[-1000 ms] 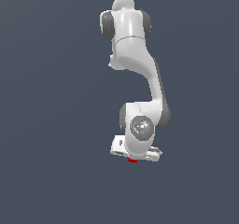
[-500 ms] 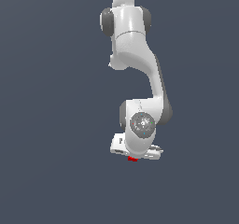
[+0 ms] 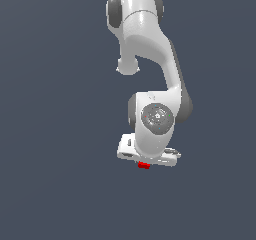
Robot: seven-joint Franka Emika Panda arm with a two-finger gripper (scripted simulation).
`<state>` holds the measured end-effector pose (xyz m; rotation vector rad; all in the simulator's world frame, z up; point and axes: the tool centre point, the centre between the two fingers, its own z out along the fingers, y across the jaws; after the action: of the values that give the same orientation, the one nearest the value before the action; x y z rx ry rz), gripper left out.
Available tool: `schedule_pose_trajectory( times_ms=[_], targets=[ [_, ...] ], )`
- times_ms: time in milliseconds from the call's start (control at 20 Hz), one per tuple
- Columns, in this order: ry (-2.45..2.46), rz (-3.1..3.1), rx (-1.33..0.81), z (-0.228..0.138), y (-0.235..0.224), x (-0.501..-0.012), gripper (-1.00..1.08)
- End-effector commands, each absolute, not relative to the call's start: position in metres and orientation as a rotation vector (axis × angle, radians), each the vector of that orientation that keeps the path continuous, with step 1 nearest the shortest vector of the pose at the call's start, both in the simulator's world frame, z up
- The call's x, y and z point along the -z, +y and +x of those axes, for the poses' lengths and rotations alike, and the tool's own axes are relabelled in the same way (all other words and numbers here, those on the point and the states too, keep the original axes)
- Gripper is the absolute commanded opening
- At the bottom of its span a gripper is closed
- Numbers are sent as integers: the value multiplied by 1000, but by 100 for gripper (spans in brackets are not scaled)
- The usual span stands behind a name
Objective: Stack the red cube on top of the green cube.
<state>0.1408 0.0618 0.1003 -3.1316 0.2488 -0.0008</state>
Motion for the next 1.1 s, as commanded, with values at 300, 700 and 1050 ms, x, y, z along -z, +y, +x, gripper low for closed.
schedule_pose_trajectory(
  times_ms=[300, 700, 1050],
  targets=[
    [249, -3132, 0, 142, 62, -120, -100],
    [249, -3132, 1, 139, 63, -119, -100],
    [249, -3132, 1, 126, 68, -114, -100]
  ],
)
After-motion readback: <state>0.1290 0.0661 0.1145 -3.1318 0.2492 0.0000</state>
